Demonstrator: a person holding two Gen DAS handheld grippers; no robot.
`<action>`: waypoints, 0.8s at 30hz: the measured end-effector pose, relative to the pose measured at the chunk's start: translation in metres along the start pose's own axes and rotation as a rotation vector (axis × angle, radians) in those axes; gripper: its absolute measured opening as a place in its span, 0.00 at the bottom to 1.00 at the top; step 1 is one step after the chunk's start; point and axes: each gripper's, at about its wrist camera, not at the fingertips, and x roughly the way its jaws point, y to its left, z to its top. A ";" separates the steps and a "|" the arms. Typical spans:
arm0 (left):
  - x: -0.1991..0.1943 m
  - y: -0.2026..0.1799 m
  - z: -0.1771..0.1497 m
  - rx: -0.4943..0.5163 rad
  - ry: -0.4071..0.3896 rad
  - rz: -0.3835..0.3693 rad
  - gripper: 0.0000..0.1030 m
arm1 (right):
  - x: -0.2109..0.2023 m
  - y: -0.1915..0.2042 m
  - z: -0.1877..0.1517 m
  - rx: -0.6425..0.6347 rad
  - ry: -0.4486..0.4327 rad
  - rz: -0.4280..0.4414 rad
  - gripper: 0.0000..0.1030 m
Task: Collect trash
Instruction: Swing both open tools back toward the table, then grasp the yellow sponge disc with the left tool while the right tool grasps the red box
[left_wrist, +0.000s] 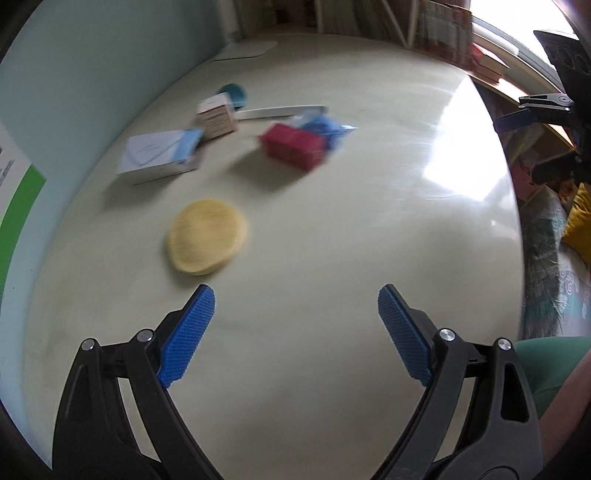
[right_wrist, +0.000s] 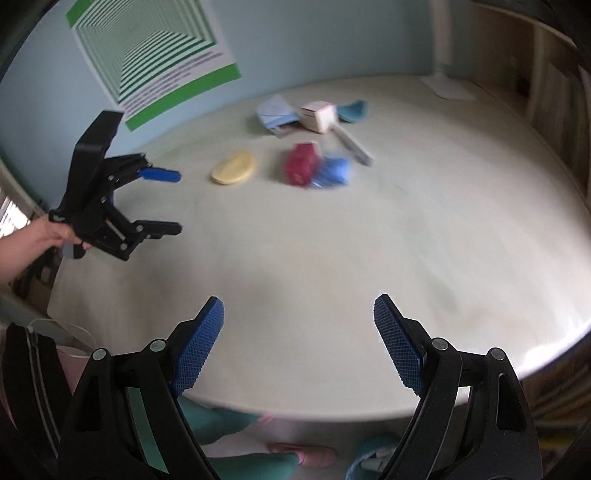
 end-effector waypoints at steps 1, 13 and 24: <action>0.001 0.011 -0.002 -0.006 0.002 0.003 0.85 | 0.009 0.005 0.009 -0.017 0.009 -0.001 0.81; 0.034 0.062 0.001 -0.055 0.047 -0.033 0.86 | 0.076 0.021 0.092 -0.144 0.066 0.006 0.81; 0.078 0.085 0.017 -0.062 0.083 -0.050 0.87 | 0.141 0.010 0.130 -0.174 0.119 -0.065 0.66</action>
